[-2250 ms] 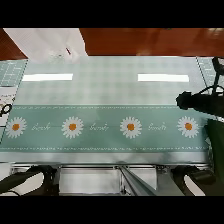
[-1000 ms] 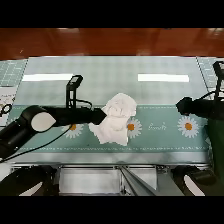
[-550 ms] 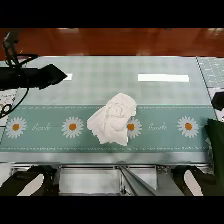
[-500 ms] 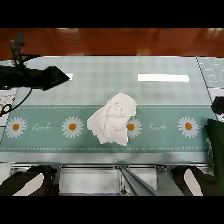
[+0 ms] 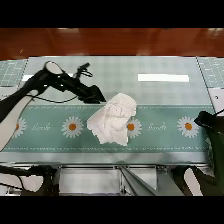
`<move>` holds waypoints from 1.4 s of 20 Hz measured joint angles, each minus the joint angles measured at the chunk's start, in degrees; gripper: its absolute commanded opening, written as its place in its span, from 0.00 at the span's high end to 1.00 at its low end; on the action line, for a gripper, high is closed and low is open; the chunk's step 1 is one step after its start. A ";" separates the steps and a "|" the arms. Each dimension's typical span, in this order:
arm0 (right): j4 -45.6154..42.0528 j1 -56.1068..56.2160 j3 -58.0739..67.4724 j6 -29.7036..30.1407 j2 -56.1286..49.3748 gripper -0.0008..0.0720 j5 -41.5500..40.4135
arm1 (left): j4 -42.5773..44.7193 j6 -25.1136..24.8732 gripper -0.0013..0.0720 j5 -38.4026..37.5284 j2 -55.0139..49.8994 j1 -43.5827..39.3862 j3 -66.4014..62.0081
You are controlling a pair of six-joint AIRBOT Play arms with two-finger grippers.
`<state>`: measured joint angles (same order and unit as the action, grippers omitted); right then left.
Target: Fold the shirts.
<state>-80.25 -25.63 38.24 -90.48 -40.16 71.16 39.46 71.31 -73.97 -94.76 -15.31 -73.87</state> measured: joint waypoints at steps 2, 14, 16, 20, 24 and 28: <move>0.59 -0.11 -0.44 0.35 0.02 0.43 0.13 | 1.31 -0.87 0.32 -2.08 -3.30 -3.34 -3.87; 24.59 11.43 -14.29 6.78 -0.22 0.43 -1.07 | 16.50 -0.15 0.95 -9.33 -7.10 -3.28 -13.70; 28.68 19.54 -15.37 5.51 -1.29 0.43 -3.32 | 16.92 0.68 0.95 -9.31 -7.04 -2.27 -13.86; 35.50 33.11 -16.15 4.48 -7.06 0.43 -9.90 | 17.38 1.20 0.95 -9.31 -6.99 -1.73 -13.94; 45.77 42.21 -16.39 8.28 -15.34 0.43 -16.70 | 17.49 1.81 0.95 -9.29 -6.99 -1.97 -13.94; 57.68 47.34 -16.31 15.19 -23.21 0.43 -22.32 | 17.51 2.01 0.95 -9.01 -6.99 -2.34 -13.94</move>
<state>-22.57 21.71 21.93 -75.29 -63.37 48.84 56.97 73.32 -82.98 -101.75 -17.65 -87.81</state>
